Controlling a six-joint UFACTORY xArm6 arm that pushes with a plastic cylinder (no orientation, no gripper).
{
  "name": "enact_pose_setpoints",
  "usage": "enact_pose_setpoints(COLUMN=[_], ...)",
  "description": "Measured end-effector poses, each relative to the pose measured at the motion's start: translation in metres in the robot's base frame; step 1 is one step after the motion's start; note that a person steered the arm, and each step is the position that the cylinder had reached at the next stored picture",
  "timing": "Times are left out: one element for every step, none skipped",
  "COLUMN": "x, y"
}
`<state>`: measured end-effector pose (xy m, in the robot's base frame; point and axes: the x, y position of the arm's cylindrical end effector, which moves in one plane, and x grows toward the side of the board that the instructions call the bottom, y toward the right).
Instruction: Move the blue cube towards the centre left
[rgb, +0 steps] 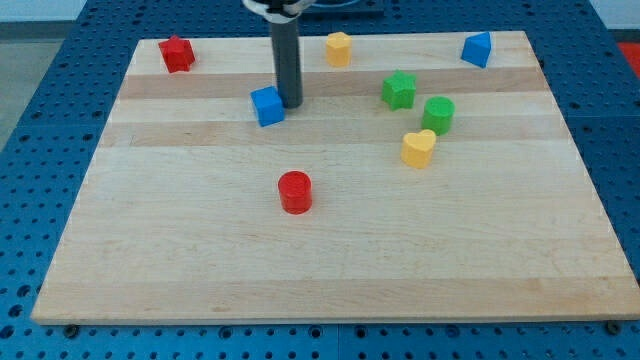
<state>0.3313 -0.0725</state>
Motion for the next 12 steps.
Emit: enact_pose_setpoints(x=[0.002, 0.014, 0.027, 0.03, 0.035, 0.046, 0.055, 0.058, 0.068, 0.074, 0.074, 0.075], y=[-0.026, -0.044, -0.061, -0.084, -0.091, -0.091, -0.091, -0.091, -0.091, -0.094, -0.103, -0.116])
